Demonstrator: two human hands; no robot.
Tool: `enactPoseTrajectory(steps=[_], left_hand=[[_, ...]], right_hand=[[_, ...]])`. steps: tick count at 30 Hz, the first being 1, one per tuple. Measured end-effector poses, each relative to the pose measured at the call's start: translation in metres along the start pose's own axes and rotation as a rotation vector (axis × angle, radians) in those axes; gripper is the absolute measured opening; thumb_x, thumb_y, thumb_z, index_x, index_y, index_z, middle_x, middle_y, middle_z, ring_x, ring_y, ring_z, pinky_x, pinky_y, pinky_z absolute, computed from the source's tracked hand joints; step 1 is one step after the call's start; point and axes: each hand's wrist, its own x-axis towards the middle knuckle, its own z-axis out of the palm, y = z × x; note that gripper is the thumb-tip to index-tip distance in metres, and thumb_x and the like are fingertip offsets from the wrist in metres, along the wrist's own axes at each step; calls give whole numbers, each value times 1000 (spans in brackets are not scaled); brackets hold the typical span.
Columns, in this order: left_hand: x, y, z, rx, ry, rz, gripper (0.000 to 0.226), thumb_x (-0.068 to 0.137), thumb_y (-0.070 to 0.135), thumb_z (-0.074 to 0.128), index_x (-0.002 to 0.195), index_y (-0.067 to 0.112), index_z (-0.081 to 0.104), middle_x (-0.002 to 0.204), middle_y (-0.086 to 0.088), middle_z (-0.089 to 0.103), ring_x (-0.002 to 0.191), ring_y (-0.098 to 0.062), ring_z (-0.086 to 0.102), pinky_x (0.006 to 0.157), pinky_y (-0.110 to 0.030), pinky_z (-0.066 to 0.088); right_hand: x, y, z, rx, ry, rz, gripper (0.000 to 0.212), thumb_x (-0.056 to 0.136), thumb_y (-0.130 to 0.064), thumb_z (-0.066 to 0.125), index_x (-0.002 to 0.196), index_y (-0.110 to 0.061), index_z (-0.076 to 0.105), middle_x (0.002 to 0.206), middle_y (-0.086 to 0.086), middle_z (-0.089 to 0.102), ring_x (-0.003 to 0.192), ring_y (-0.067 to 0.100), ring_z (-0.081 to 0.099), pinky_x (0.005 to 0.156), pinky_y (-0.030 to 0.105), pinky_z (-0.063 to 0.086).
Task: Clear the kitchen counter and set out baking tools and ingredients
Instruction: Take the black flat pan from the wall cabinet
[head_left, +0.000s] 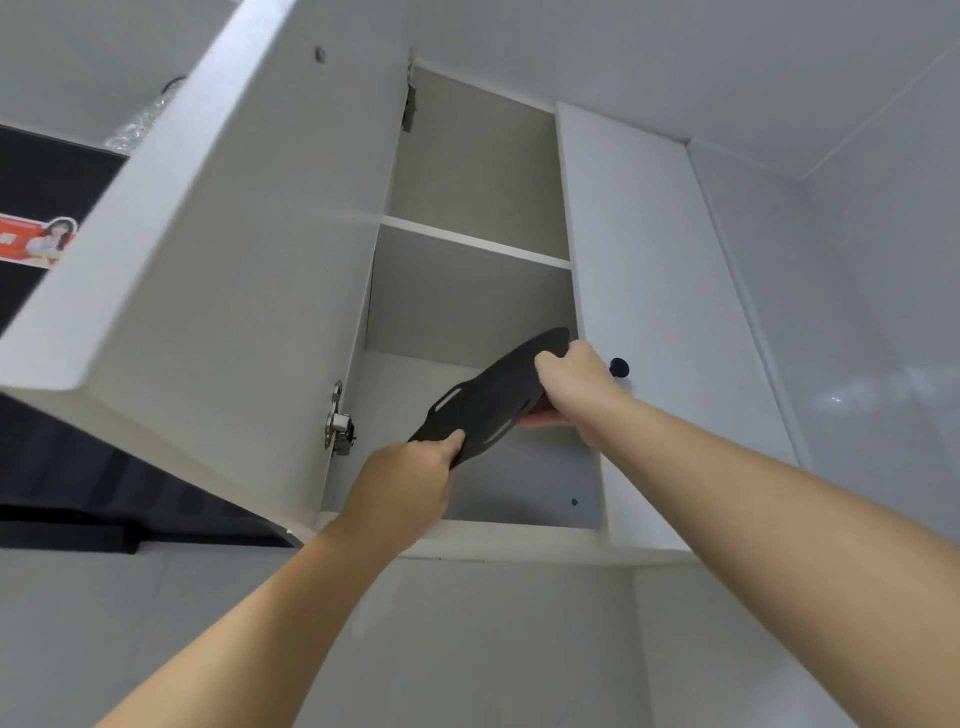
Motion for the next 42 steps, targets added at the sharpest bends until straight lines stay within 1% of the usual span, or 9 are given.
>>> enactPoseTrajectory(steps=[4,10,14,16,20,27,31,35,42], left_hand=[[-8,-4,1,-40,92,153,62,51,4,87,111,9,70,87,-2,74,44,-19,62,37,-22,46],[-20,-2,-5,-166,51,133,77,50,-8,83,123,9,64,114,-7,70,86,-21,72,52,-26,56],[-26,8,-7,-371,-51,-13,75,88,-4,50,152,23,21,156,5,27,141,-13,30,104,-29,38],[-31,8,-11,-429,-75,-74,68,96,6,40,153,24,9,159,9,14,145,-8,16,110,-20,24],[-55,4,-19,-466,-66,-134,58,101,25,39,153,21,13,158,11,18,143,-4,21,105,-10,15],[-106,-6,-56,-522,68,-141,26,94,34,49,105,20,69,98,11,71,90,-12,67,73,-24,51],[-124,-5,-101,-550,201,-158,11,90,28,59,95,23,67,85,17,66,72,-3,65,58,-18,49],[-133,-5,-142,-518,316,-205,6,85,21,64,88,19,59,77,13,63,74,-2,60,59,-11,43],[-124,-1,-205,-632,413,-412,40,79,24,73,86,40,37,86,10,58,79,-5,61,72,-25,50]], right_hand=[[-33,7,-10,154,-268,178,20,94,-2,39,106,2,55,86,19,70,64,30,71,53,34,59],[-52,31,-4,365,-203,157,35,92,6,40,126,2,47,115,24,63,90,41,67,56,44,59],[-71,44,-7,341,-117,25,31,91,7,42,120,2,52,107,24,67,79,37,71,59,45,58],[-80,51,-11,327,-41,-32,24,90,7,44,109,3,58,100,23,70,79,38,71,65,50,59],[-93,65,-13,236,144,-91,29,74,-14,59,101,-9,65,98,12,74,93,36,69,86,56,54],[-126,79,-14,224,262,-90,33,77,-24,63,109,-18,61,103,0,73,97,31,68,94,50,51],[-148,86,-18,255,258,-53,18,93,-10,55,111,-12,58,96,-1,73,72,25,73,89,46,53],[-167,93,-23,222,299,15,11,91,-19,57,99,-25,61,86,-12,74,84,20,72,90,42,50],[-200,92,-30,213,375,163,4,85,-21,59,86,-24,62,78,-14,71,87,19,66,86,43,50]])
